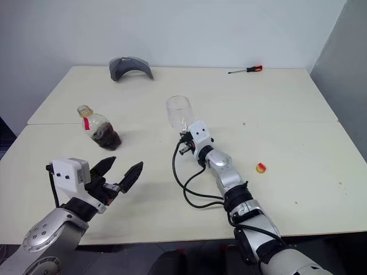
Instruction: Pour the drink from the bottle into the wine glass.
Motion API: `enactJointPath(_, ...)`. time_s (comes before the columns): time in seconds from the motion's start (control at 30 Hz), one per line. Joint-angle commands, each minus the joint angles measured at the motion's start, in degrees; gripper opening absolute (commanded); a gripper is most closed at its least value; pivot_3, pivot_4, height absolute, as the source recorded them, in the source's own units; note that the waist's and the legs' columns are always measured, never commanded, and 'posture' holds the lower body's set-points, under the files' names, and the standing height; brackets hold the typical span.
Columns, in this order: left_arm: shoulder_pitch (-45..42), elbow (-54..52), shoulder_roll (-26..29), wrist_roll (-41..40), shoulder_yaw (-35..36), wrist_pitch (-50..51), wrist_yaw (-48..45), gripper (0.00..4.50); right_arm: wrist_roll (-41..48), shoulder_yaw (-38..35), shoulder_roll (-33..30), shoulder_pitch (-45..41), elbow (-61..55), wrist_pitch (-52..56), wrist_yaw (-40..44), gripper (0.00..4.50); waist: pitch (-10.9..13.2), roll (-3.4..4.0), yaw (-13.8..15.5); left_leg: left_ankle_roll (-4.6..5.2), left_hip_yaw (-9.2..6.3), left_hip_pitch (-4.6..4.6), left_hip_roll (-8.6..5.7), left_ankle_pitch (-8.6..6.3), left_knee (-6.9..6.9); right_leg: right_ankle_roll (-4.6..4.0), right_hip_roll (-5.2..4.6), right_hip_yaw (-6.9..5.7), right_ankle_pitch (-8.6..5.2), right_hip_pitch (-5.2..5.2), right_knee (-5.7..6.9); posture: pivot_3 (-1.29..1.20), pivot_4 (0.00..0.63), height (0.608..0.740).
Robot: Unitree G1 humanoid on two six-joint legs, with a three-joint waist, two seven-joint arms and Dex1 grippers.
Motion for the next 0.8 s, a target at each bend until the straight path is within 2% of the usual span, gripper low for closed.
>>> enactJointPath(0.03,0.2,-0.4,-0.2,0.6,1.1,-1.8,-1.1,4.50,0.0,-0.3,-0.6,0.7,-1.7,0.4,0.2,1.80,0.0,0.02,0.0,0.00,0.01,0.00,0.00,0.00,0.00,0.00,0.00,0.01,0.00,0.00,0.00,0.00,0.150,0.740)
enactJointPath(0.23,0.1,0.5,-0.9,2.1,0.5,-2.8,-1.7,4.50,3.3,0.0,-2.7,5.2,-10.6,3.3,6.5,3.98,0.0,0.02,-0.1,0.08,0.01,-0.02,0.01,-0.05,-0.02,0.00,0.00,0.00,0.00,-0.03,-0.01,0.00,0.150,0.740)
enactJointPath(0.3,-0.4,0.8,-1.1,2.4,0.2,-2.9,-1.6,4.50,4.7,0.7,-3.3,7.5,-15.3,5.3,9.2,4.44,0.0,0.02,-0.1,0.11,0.00,-0.01,0.01,-0.06,-0.04,0.00,0.00,0.00,0.00,-0.03,-0.01,0.00,0.150,0.740)
enactJointPath(0.37,-0.8,0.8,-1.2,2.6,0.1,-2.7,-1.5,4.50,5.8,1.6,-4.4,9.9,-20.8,8.0,12.0,4.44,0.0,0.02,-0.1,0.12,-0.01,-0.01,0.01,-0.07,-0.06,0.00,0.00,0.00,0.00,-0.03,-0.01,0.00,0.150,0.740)
enactJointPath(0.53,-1.6,0.7,-1.5,3.2,0.1,-2.0,-0.5,4.50,6.3,3.2,-11.8,16.1,-35.3,14.3,16.3,4.44,0.0,0.02,0.1,0.14,-0.03,-0.03,0.00,-0.08,-0.04,0.01,0.00,-0.01,0.00,-0.02,-0.04,0.00,0.150,0.740)
enactJointPath(0.7,-2.9,4.3,-2.9,7.9,-0.5,-3.2,1.9,4.50,9.8,1.5,-20.0,21.5,-48.7,21.2,19.7,4.44,0.0,0.02,0.3,0.15,-0.04,-0.02,-0.02,-0.08,-0.04,0.01,0.00,-0.01,0.00,-0.01,-0.04,0.00,0.150,0.740)
enactJointPath(0.8,-3.4,7.3,-4.5,12.4,-1.6,-5.1,3.8,4.50,15.7,-0.3,-25.7,26.1,-59.3,26.3,23.9,4.44,0.0,0.03,0.3,0.16,-0.05,-0.03,-0.01,-0.09,-0.08,0.01,0.01,-0.02,-0.01,-0.02,-0.07,0.00,0.150,0.740)
